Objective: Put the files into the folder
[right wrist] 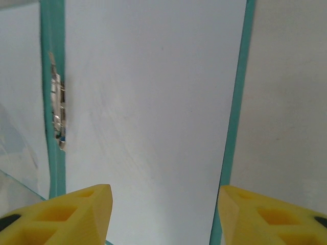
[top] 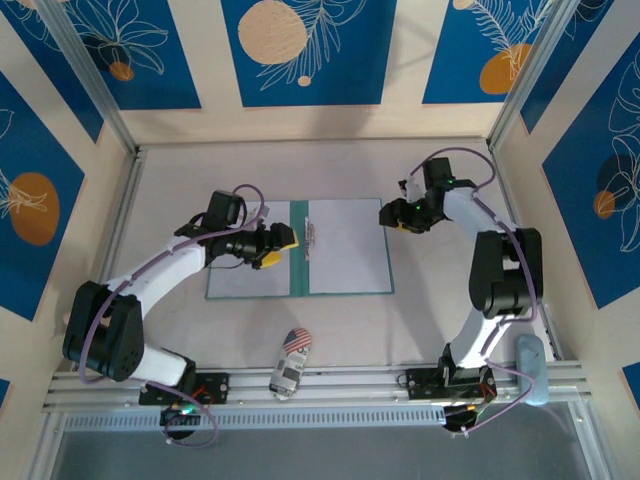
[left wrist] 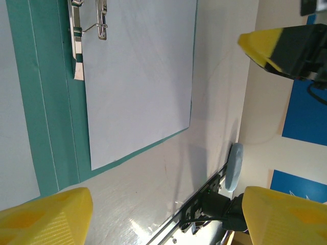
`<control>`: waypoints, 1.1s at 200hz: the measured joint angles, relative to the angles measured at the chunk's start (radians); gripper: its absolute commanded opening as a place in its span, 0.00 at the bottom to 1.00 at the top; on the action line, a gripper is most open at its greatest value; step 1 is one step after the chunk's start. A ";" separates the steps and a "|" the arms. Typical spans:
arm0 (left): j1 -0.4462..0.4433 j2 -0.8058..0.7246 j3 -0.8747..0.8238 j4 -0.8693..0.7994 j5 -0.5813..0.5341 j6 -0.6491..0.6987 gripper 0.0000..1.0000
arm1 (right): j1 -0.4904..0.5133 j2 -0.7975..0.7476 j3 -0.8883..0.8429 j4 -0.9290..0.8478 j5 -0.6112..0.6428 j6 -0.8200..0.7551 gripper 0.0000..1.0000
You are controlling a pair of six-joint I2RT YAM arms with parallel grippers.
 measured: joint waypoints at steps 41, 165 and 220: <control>-0.005 0.000 0.000 -0.014 -0.024 0.016 0.78 | -0.001 -0.171 -0.101 0.095 -0.044 0.082 0.57; -0.071 0.262 0.329 -0.055 -0.255 0.303 0.78 | 0.267 -0.300 -0.390 0.546 0.153 0.510 0.61; -0.071 0.449 0.430 -0.051 -0.259 0.346 0.79 | 0.246 -0.072 -0.360 0.543 0.261 0.573 0.61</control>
